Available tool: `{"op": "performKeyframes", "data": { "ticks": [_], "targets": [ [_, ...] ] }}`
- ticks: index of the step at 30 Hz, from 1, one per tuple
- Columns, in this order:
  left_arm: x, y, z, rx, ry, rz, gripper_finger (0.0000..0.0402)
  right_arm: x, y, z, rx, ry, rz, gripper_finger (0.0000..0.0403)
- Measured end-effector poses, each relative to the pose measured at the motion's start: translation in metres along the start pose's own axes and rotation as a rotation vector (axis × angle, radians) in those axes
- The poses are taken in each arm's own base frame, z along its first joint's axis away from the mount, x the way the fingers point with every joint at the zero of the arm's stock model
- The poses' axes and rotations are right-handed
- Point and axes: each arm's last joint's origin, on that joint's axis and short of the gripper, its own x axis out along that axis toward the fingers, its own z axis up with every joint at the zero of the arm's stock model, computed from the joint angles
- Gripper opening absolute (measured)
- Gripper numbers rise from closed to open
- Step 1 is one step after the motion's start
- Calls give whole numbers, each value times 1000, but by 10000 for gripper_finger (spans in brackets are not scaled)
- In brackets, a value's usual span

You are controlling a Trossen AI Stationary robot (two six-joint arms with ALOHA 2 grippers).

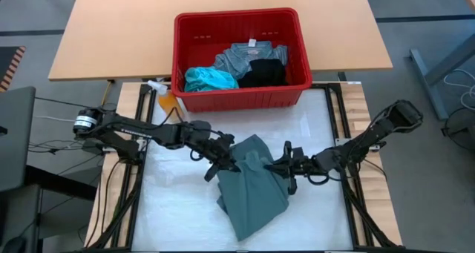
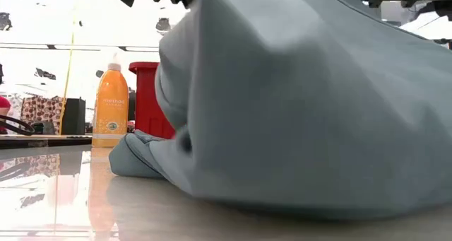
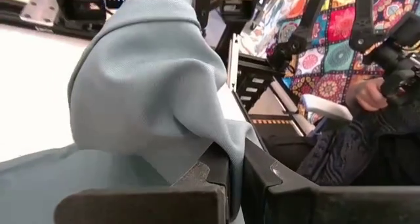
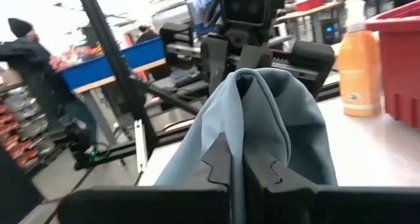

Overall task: Fold Laundry from Bin
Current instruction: Fold the gray pants

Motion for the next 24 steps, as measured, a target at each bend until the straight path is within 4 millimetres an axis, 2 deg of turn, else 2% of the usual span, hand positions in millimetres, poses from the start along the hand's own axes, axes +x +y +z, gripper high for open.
{"op": "performKeyframes", "data": {
  "ticks": [7,10,17,24],
  "targets": [
    [4,-5,-8,-9,53,23,0,2,-6,-9,21,111,20,106],
    [6,-9,-10,24,47,50,0,4,-10,-13,67,170,59,151],
    [7,-10,-10,36,47,60,0,4,-14,-19,22,234,36,256],
    [7,-10,-10,37,43,71,0,4,-16,-20,-19,221,-27,273]
  ]
}}
